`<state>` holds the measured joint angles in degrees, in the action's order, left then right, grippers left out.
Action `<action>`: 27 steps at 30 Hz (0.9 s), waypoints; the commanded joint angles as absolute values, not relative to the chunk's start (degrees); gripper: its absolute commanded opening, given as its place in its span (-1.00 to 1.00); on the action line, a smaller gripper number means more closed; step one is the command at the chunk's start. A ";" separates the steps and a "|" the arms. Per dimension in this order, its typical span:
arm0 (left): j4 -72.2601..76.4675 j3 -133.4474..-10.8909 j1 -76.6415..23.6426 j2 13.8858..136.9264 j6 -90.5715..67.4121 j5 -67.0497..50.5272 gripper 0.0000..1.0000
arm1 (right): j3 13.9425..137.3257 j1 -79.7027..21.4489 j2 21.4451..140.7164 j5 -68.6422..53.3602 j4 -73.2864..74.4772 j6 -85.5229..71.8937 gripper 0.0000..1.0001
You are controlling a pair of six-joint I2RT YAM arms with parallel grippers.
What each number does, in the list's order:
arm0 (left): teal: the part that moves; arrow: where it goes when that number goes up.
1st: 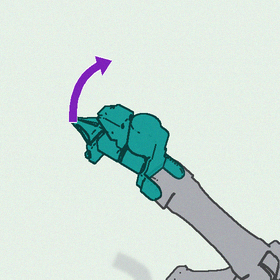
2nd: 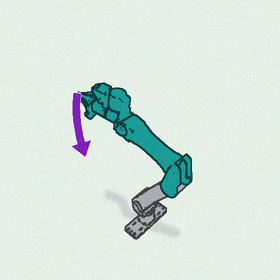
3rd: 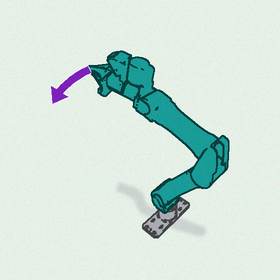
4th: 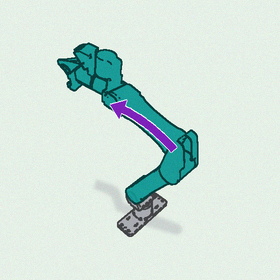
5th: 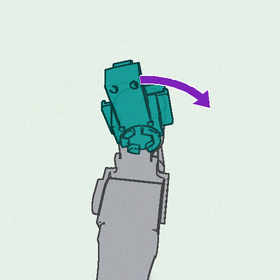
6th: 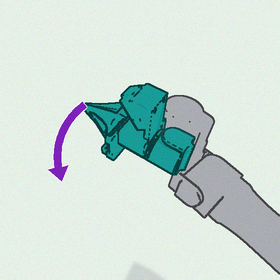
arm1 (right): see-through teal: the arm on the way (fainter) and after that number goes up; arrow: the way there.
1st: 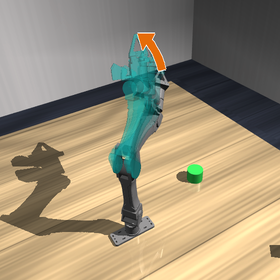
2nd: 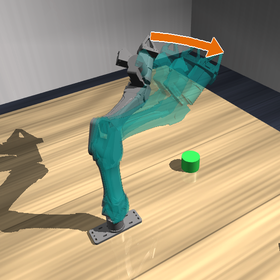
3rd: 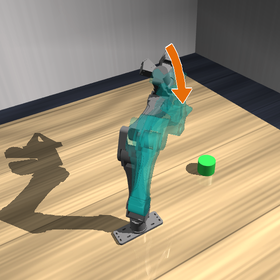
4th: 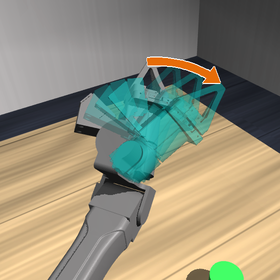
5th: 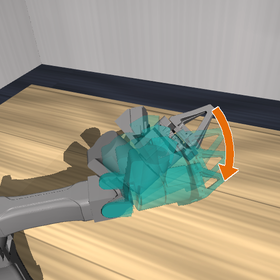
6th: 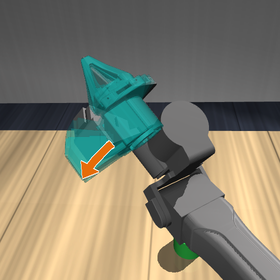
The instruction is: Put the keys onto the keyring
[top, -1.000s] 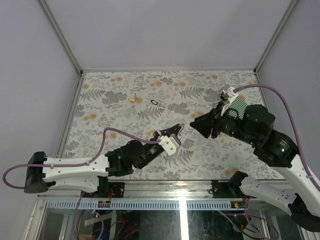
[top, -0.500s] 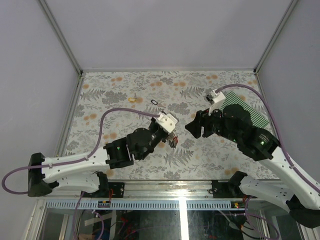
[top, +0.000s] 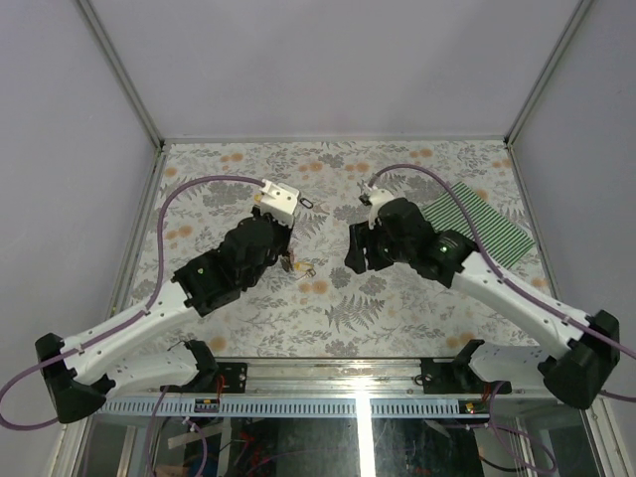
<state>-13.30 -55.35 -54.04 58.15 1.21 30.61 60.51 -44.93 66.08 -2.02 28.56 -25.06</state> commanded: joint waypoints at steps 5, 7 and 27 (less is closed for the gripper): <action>-26.07 -58.91 -52.87 54.78 -3.16 28.77 -1.00 | 63.19 -38.65 78.72 -13.06 16.96 -26.07 0.27; -26.53 -58.45 -52.89 53.70 -3.80 28.42 -1.00 | 63.79 -37.54 81.91 -13.94 14.76 -25.39 0.27; -31.44 -60.13 -52.87 56.54 -4.83 28.83 -1.00 | 59.13 -41.67 100.65 -11.10 -2.87 -46.72 -0.07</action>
